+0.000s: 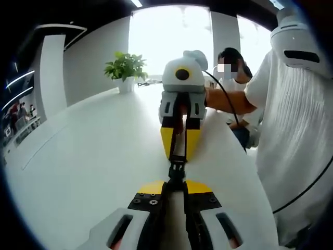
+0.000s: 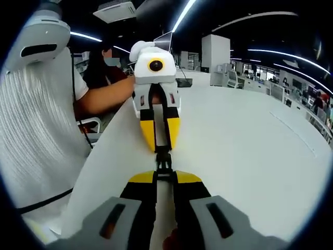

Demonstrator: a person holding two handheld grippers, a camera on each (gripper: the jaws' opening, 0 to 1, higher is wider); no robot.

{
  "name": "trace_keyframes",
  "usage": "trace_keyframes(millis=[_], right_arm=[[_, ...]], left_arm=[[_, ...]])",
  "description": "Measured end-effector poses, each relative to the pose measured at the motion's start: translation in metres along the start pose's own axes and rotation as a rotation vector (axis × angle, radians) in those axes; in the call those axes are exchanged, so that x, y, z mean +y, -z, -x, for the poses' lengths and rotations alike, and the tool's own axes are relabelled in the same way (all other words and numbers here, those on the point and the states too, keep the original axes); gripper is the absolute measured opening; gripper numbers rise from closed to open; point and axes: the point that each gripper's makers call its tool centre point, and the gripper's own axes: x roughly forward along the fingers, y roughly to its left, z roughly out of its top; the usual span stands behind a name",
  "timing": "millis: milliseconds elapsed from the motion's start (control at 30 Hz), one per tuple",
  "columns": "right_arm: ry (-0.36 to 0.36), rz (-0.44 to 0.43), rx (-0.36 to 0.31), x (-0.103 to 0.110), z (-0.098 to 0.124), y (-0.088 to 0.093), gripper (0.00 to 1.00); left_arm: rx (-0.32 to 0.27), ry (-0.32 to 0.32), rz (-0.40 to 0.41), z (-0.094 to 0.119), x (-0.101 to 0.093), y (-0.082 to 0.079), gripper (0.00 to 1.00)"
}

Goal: Snap the two parts of the plastic buckle together until the buckle closes and remains connected.

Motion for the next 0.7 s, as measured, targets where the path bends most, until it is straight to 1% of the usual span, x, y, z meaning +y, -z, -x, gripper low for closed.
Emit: trace_keyframes(millis=[167, 400, 467, 700], right_arm=[[-0.010, 0.007, 0.011, 0.0005, -0.0009, 0.0005, 0.12], [-0.020, -0.007, 0.008, 0.0010, -0.0018, 0.0000, 0.12], [-0.022, -0.004, 0.007, -0.0016, -0.0026, -0.0003, 0.12], [-0.030, 0.004, 0.021, -0.0051, -0.0014, 0.0002, 0.11]], left_arm=[[0.009, 0.000, -0.007, -0.0009, 0.0015, 0.0003, 0.12], [0.003, 0.002, -0.021, -0.0014, 0.0037, -0.0004, 0.11], [-0.001, 0.006, -0.013, -0.0048, 0.0025, -0.0016, 0.11], [0.015, 0.012, -0.021, -0.0052, 0.0021, -0.0011, 0.11]])
